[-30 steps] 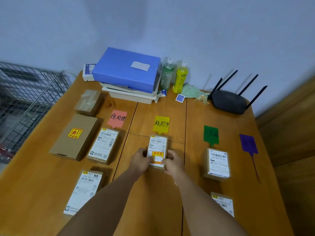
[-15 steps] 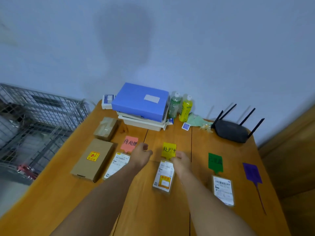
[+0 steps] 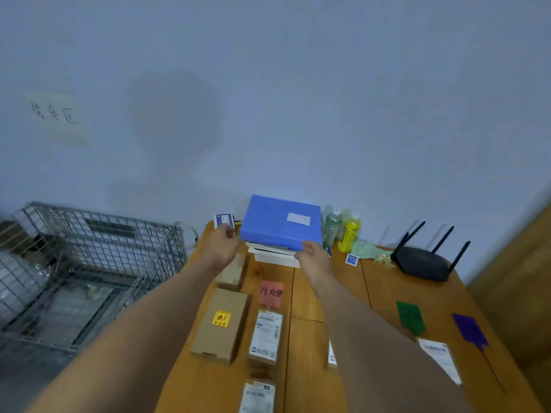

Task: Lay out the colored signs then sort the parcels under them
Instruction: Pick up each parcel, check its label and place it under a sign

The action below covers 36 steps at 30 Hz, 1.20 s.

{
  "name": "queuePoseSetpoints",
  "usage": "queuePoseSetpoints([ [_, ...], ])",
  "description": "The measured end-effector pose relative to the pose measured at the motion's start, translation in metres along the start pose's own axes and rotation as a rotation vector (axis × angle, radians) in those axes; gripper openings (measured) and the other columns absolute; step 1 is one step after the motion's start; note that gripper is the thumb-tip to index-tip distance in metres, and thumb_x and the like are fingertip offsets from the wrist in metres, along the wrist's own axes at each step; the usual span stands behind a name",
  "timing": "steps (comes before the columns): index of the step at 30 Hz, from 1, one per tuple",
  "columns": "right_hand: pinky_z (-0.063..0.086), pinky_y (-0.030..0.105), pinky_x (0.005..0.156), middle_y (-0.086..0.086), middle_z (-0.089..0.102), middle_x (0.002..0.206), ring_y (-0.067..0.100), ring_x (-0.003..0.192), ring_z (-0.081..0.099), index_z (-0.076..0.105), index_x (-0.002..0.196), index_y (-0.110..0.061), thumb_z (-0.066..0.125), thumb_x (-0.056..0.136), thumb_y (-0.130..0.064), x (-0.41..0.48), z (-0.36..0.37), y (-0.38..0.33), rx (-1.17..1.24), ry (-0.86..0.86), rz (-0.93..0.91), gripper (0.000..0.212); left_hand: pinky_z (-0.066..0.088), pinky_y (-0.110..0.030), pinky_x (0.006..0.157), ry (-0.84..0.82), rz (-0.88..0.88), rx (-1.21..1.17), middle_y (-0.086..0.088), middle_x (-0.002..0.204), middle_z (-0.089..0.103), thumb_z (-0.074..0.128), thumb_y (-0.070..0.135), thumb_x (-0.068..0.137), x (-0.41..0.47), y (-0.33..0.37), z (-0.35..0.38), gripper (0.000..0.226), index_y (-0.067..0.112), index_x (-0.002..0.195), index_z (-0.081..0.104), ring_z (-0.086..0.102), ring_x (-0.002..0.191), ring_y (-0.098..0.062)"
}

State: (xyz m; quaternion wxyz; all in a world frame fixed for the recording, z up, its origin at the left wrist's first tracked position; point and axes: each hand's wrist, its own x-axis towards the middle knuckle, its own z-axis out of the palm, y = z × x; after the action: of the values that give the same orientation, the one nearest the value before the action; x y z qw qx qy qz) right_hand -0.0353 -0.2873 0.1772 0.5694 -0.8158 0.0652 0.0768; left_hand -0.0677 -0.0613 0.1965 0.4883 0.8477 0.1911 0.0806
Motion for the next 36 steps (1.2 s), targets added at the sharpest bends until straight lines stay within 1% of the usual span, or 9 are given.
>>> queuePoseSetpoints([
  [3, 0.046, 0.036, 0.098, 0.001, 0.058, 0.142, 0.023, 0.124, 0.055, 0.053, 0.14, -0.021, 0.061, 0.092, -0.015, -0.017, 0.039, -0.01, 0.009, 0.021, 0.018, 0.049, 0.049, -0.037, 0.084, -0.03, -0.002, 0.016, -0.007, 0.114, 0.061, 0.06, 0.021, 0.097, 0.013, -0.024, -0.034, 0.031, 0.011, 0.126, 0.056, 0.057, 0.096, -0.025],
  [8, 0.048, 0.025, 0.068, 0.006, 0.055, 0.141, 0.016, 0.095, 0.061, 0.051, 0.142, -0.019, 0.06, 0.095, -0.013, -0.041, 0.093, -0.011, 0.003, -0.002, 0.076, 0.048, 0.045, -0.032, 0.081, -0.089, -0.043, 0.026, -0.011, 0.128, 0.062, 0.059, 0.02, 0.098, 0.023, -0.064, -0.058, 0.032, 0.012, 0.129, 0.056, 0.056, 0.097, -0.02],
  [12, 0.054, 0.047, 0.093, 0.011, 0.059, 0.132, 0.014, 0.09, 0.061, 0.061, 0.113, -0.032, 0.06, 0.094, -0.013, -0.045, 0.125, 0.006, -0.01, -0.074, 0.144, 0.027, 0.046, -0.037, 0.096, -0.154, -0.104, 0.03, -0.013, 0.137, 0.059, 0.059, 0.021, 0.099, 0.026, -0.097, -0.053, 0.043, 0.006, 0.139, 0.053, 0.056, 0.118, -0.028],
  [16, 0.043, 0.042, 0.109, 0.007, 0.047, 0.15, 0.026, 0.132, 0.049, 0.041, 0.152, -0.019, 0.065, 0.093, -0.021, -0.041, 0.158, 0.039, -0.093, -0.144, 0.242, 0.063, 0.046, -0.038, 0.099, -0.252, -0.185, 0.05, -0.015, 0.142, 0.056, 0.058, 0.022, 0.101, 0.023, -0.136, -0.036, 0.047, 0.005, 0.144, 0.05, 0.055, 0.126, -0.031],
  [19, 0.04, 0.044, 0.111, 0.009, 0.047, 0.15, 0.028, 0.133, 0.048, 0.043, 0.149, -0.015, 0.065, 0.093, -0.025, -0.04, 0.183, 0.062, -0.129, -0.214, 0.323, 0.061, 0.045, -0.038, 0.102, -0.287, -0.267, 0.065, -0.016, 0.146, 0.054, 0.058, 0.024, 0.101, 0.023, -0.167, -0.019, 0.052, 0.004, 0.147, 0.047, 0.052, 0.131, -0.033],
  [22, 0.045, 0.043, 0.103, 0.014, 0.057, 0.137, 0.026, 0.113, 0.056, 0.052, 0.137, -0.01, 0.063, 0.094, -0.023, -0.037, 0.2, 0.083, -0.165, -0.251, 0.384, 0.045, 0.046, -0.039, 0.105, -0.339, -0.351, 0.069, -0.018, 0.147, 0.053, 0.057, 0.023, 0.101, 0.024, -0.197, -0.004, 0.053, 0.002, 0.149, 0.045, 0.052, 0.132, -0.034],
  [29, 0.045, 0.038, 0.09, 0.013, 0.059, 0.133, 0.024, 0.103, 0.056, 0.053, 0.134, -0.008, 0.06, 0.096, -0.018, -0.021, 0.224, 0.121, -0.18, -0.202, 0.441, 0.04, 0.051, -0.038, 0.091, -0.427, -0.426, 0.1, -0.014, 0.133, 0.063, 0.055, 0.021, 0.099, 0.026, -0.243, 0.022, 0.04, 0.005, 0.136, 0.056, 0.06, 0.118, -0.033],
  [32, 0.044, 0.036, 0.095, 0.01, 0.053, 0.14, 0.026, 0.116, 0.054, 0.042, 0.143, -0.012, 0.059, 0.095, -0.021, -0.016, 0.233, 0.134, -0.16, -0.179, 0.472, 0.051, 0.05, -0.037, 0.084, -0.447, -0.434, 0.095, -0.011, 0.131, 0.063, 0.057, 0.026, 0.098, 0.024, -0.255, 0.03, 0.041, 0.006, 0.134, 0.057, 0.061, 0.115, -0.032],
  [36, 0.044, 0.043, 0.105, 0.013, 0.051, 0.143, 0.033, 0.128, 0.052, 0.03, 0.15, -0.01, 0.058, 0.096, -0.022, -0.009, 0.242, 0.148, -0.164, -0.182, 0.511, 0.062, 0.053, -0.041, 0.095, -0.484, -0.411, 0.043, -0.009, 0.126, 0.067, 0.059, 0.03, 0.098, 0.019, -0.268, 0.041, 0.035, 0.011, 0.128, 0.062, 0.063, 0.111, -0.029],
])
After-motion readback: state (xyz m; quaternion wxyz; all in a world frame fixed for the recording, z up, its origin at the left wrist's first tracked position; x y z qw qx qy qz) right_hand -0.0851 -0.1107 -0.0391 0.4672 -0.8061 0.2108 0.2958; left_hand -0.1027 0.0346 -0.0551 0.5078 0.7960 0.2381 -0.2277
